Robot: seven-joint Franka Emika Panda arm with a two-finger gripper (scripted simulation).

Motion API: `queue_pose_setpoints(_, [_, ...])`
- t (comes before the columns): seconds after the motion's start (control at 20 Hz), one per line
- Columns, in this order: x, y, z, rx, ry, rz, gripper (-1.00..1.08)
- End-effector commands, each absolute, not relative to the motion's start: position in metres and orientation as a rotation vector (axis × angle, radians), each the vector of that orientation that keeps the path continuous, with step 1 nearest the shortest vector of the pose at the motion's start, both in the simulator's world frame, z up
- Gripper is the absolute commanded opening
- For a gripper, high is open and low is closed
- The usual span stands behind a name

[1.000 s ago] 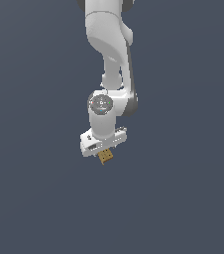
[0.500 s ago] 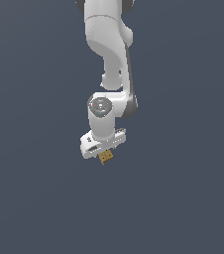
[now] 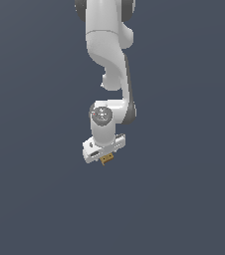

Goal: Pick up the object and move it to a goal position.

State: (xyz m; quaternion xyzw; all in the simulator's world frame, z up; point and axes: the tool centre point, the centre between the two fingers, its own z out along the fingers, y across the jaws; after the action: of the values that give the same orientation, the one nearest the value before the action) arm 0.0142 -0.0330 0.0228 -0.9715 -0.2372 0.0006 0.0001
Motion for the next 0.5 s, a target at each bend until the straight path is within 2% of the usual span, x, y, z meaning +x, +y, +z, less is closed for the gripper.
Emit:
queue_pose_setpoints(0.0, [0.0145, -0.0330, 0.0143, -3.052, -0.746, 0.000, 1.00])
queue_pose_setpoints(0.2, [0.0155, -0.0332, 0.0107, -3.052, -0.746, 0.000, 1.00])
queue_pose_setpoints(0.25, [0.0155, -0.0332, 0.0107, -3.052, -0.746, 0.000, -1.00])
queue_pose_setpoints(0.45, [0.0156, -0.0332, 0.0107, -3.052, -0.746, 0.000, -1.00])
